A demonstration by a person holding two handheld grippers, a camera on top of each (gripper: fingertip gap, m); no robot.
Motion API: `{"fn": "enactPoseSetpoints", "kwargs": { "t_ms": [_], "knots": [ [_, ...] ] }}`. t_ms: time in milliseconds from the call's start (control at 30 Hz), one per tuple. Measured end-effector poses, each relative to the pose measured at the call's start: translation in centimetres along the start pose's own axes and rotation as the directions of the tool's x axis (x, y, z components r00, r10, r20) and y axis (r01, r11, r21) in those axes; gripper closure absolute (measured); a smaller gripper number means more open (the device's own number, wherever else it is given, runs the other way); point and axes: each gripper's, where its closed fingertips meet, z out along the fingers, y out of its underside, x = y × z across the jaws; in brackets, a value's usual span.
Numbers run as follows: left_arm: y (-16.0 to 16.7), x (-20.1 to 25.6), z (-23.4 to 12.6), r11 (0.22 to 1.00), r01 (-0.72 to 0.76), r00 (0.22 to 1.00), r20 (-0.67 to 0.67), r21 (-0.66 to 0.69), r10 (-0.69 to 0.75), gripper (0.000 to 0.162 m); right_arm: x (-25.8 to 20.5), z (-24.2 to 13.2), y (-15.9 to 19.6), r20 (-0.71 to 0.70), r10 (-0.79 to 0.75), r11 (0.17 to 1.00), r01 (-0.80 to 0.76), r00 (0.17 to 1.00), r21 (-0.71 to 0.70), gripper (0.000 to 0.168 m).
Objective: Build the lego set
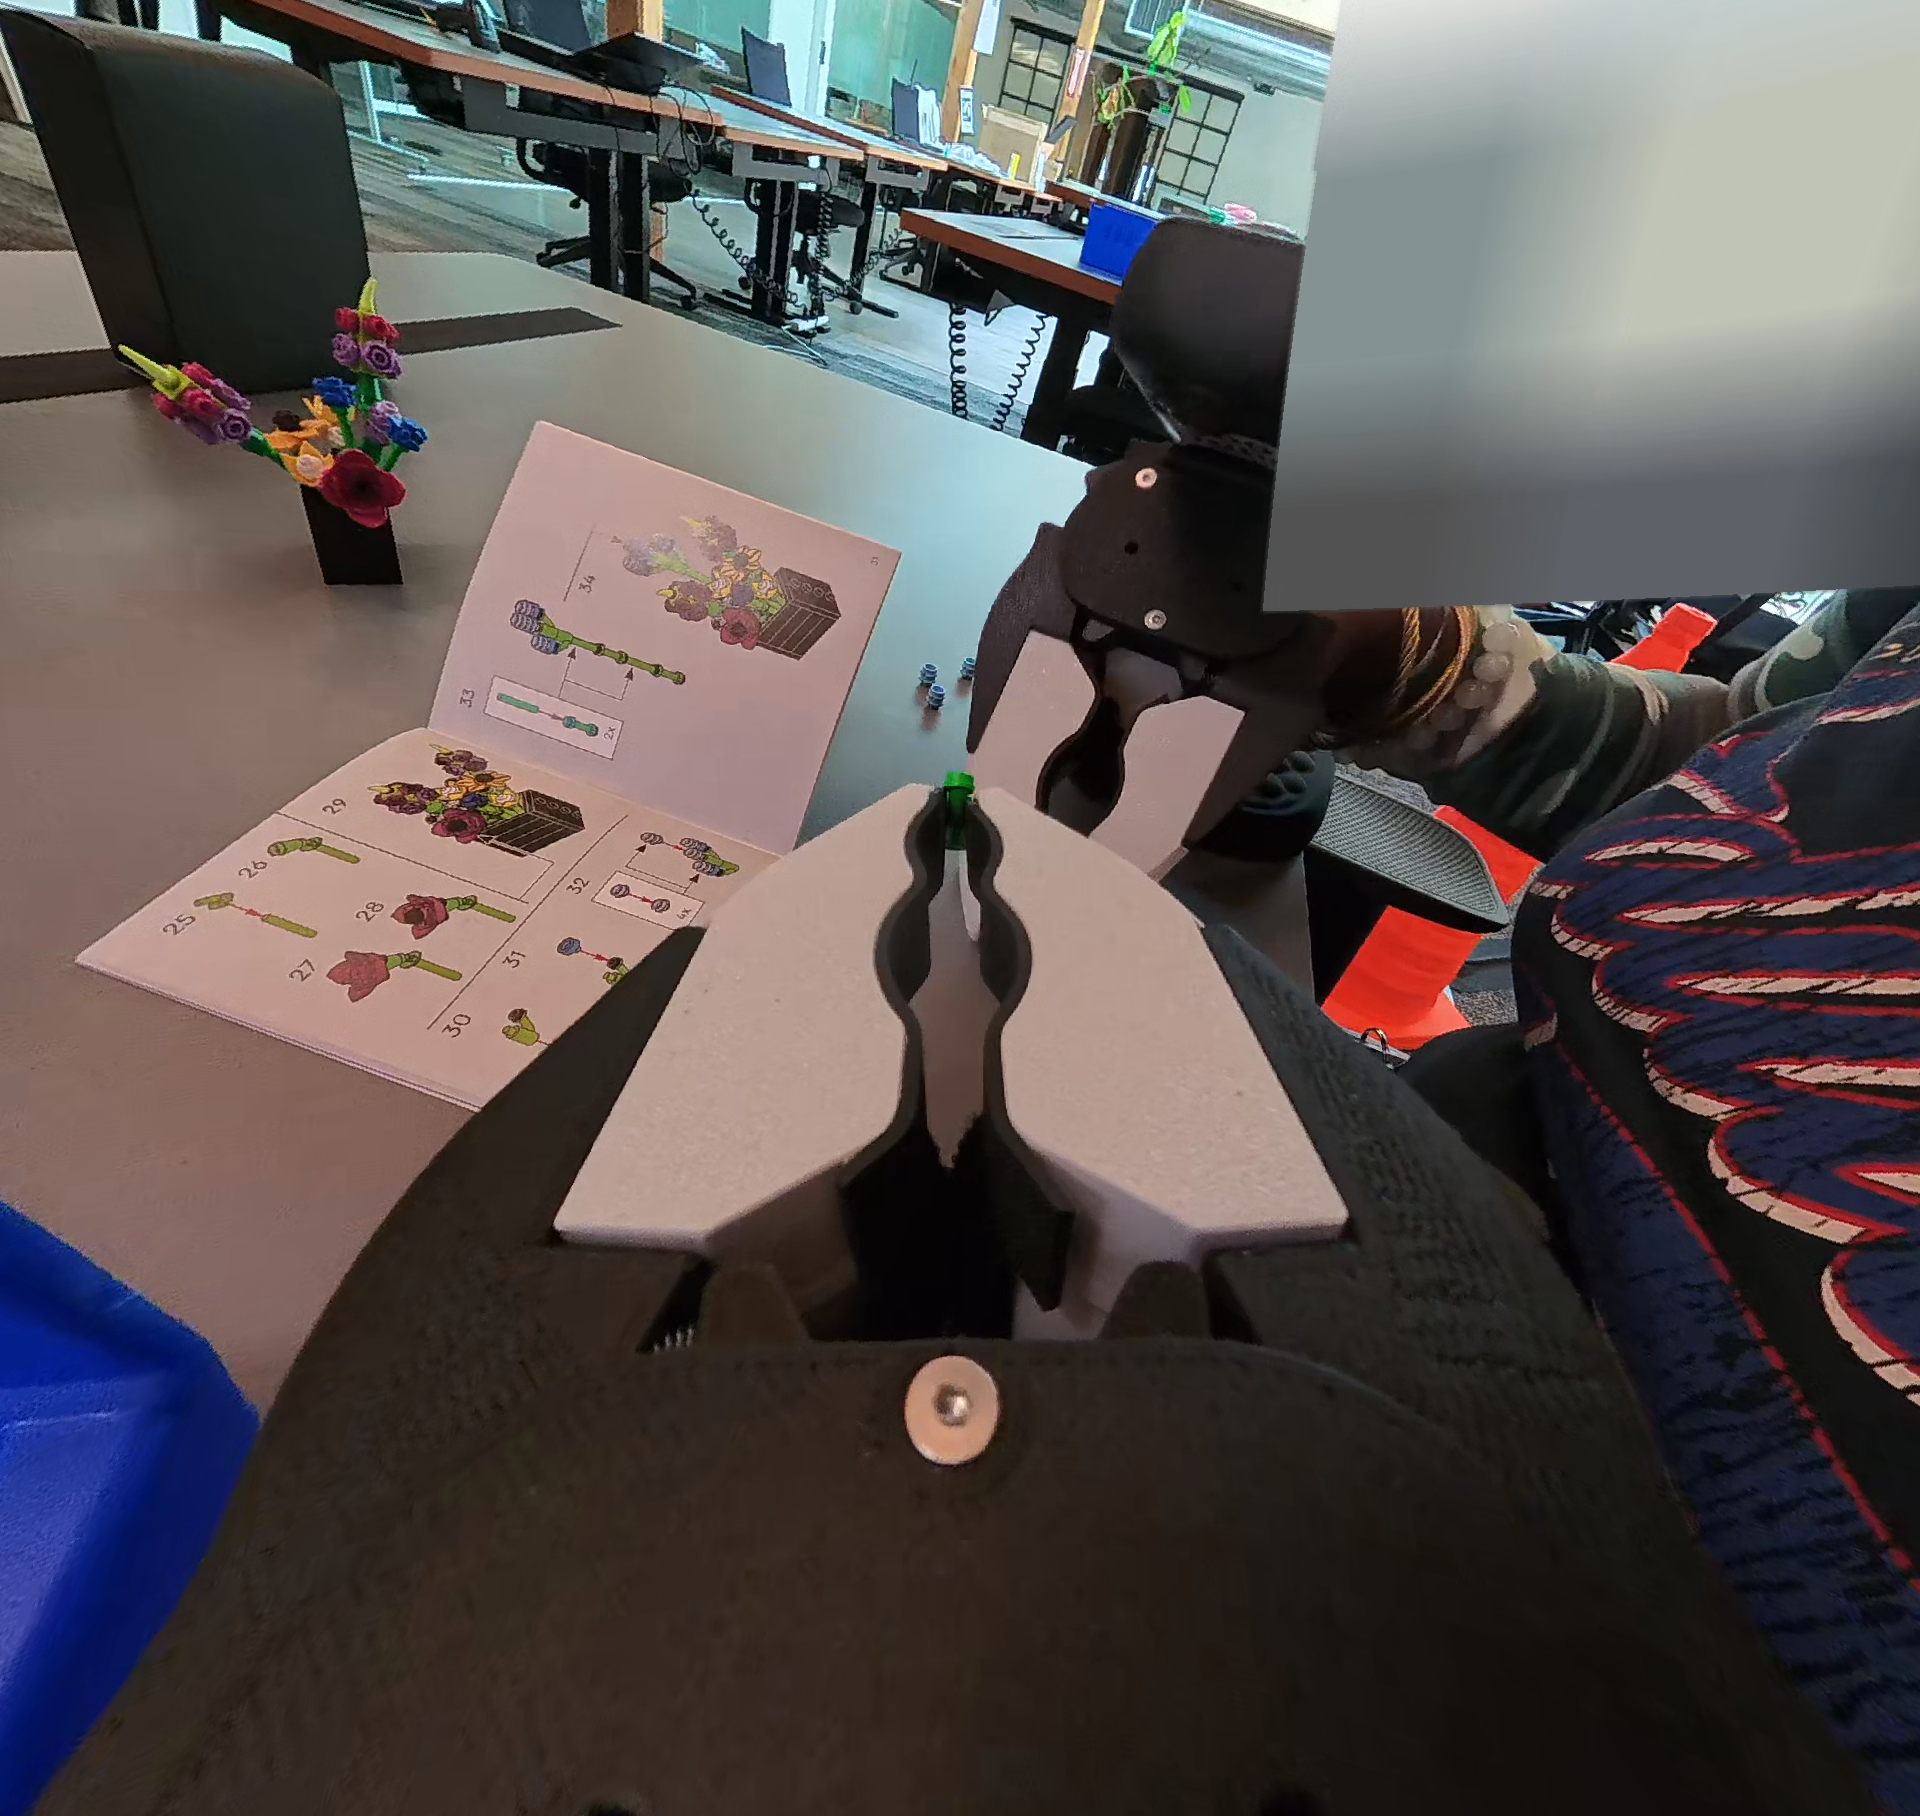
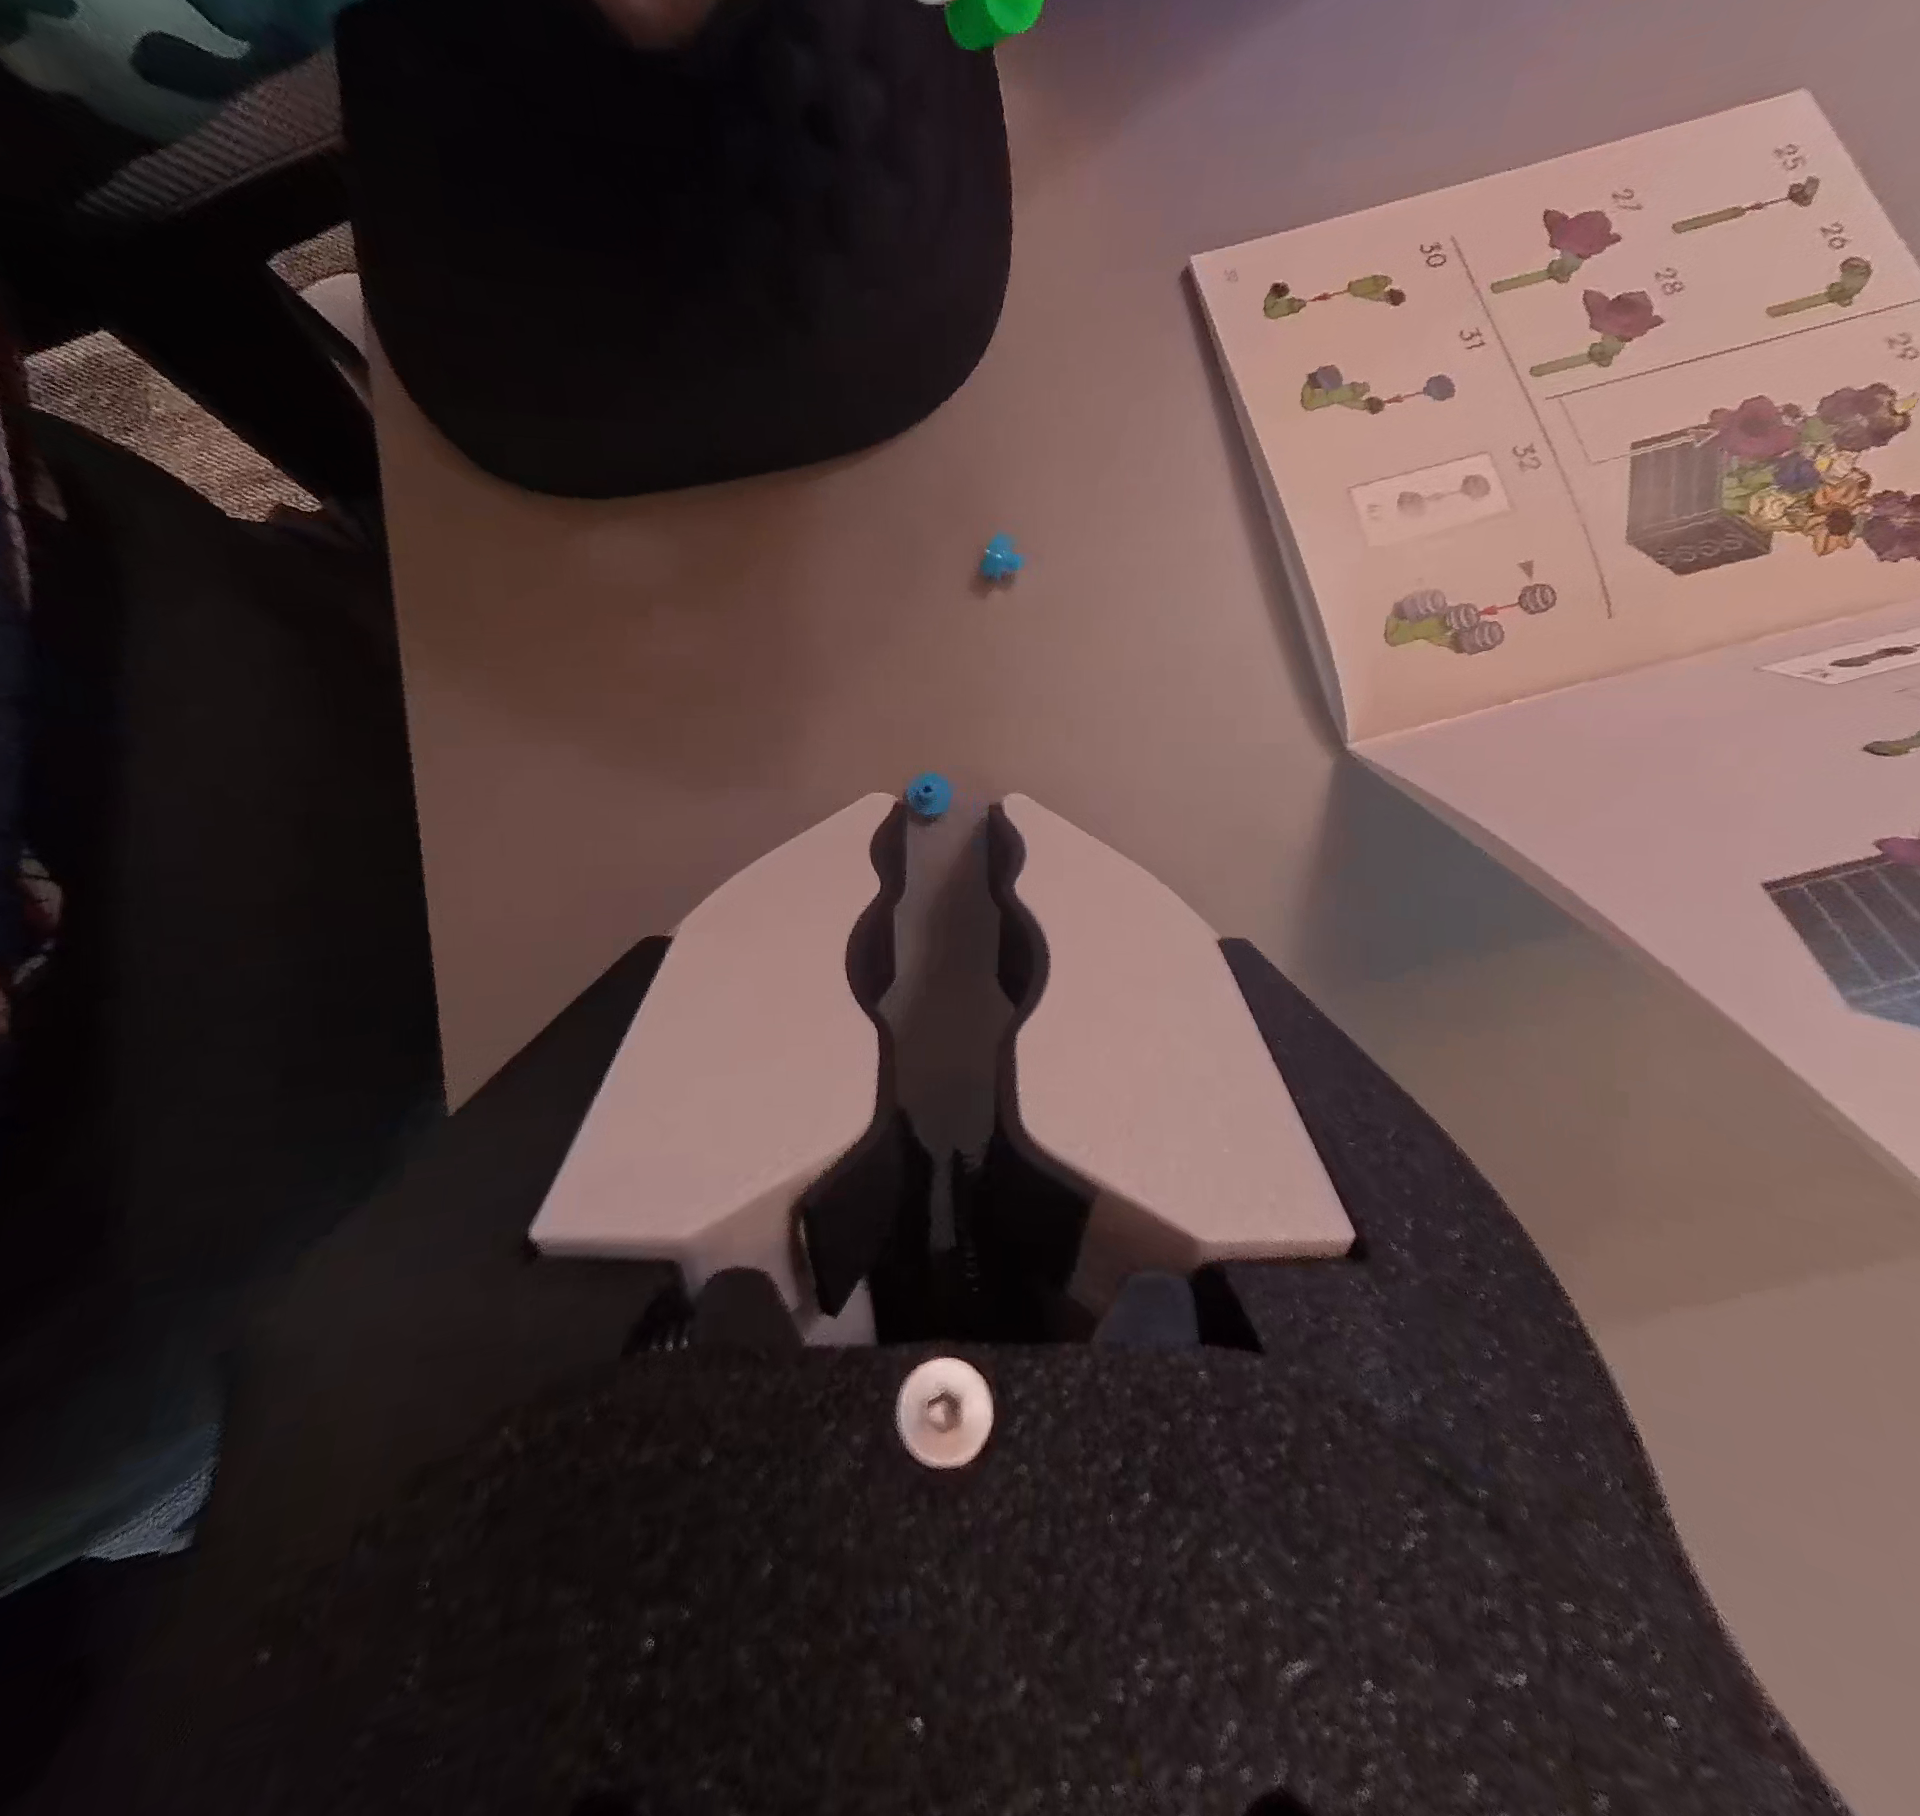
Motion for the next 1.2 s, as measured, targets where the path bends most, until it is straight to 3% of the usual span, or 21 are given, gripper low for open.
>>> {"fn": "enactPoseSetpoints", "kwargs": {
  "t_ms": [300, 700, 800, 933, 1033, 1100, 1200],
  "knots": [
    [0.1, 0.0, 0.1, 1.000, 0.004, 1.000, -0.001, -0.006, -0.004, 0.158, -0.6, -0.4, -0.6, -0.044, -0.119, 0.992, 0.121, 0.992, 0.045, 0.163],
    [0.0, 0.0, 0.1, 1.000, 0.005, 1.000, -0.001, -0.004, -0.005, 0.158, 0.0, -0.5, -0.3, -0.080, -0.106, 0.993, 0.109, 0.991, 0.035, 0.165],
    [0.1, 0.0, 0.1, 1.000, 0.007, 1.000, -0.002, -0.005, -0.007, 0.158, 0.0, -2.5, 0.0, -0.079, -0.045, 0.994, 0.053, 0.996, 0.093, 0.165],
    [0.1, 0.0, 0.1, 1.000, 0.005, 1.000, -0.003, -0.006, -0.005, 0.158, 1.4, -8.5, 2.3, -0.098, 0.151, 0.963, -0.124, 0.984, 0.241, 0.165],
    [0.1, 0.0, 0.2, 1.000, 0.006, 1.000, -0.003, -0.012, -0.006, 0.158, 3.2, -12.0, 4.7, -0.118, 0.213, 0.930, -0.164, 0.970, 0.330, 0.166],
    [0.2, 0.0, 0.2, 1.000, 0.006, 1.000, -0.001, -0.018, -0.006, 0.158, 3.3, -12.5, 6.0, -0.070, 0.267, 0.906, -0.226, 0.961, 0.357, 0.166],
    [0.4, -0.1, 0.4, 0.999, -0.002, 1.000, 0.010, -0.037, 0.003, 0.158, 2.6, -11.8, 7.8, -0.077, 0.259, 0.934, -0.230, 0.963, 0.274, 0.166]
  ]
}}
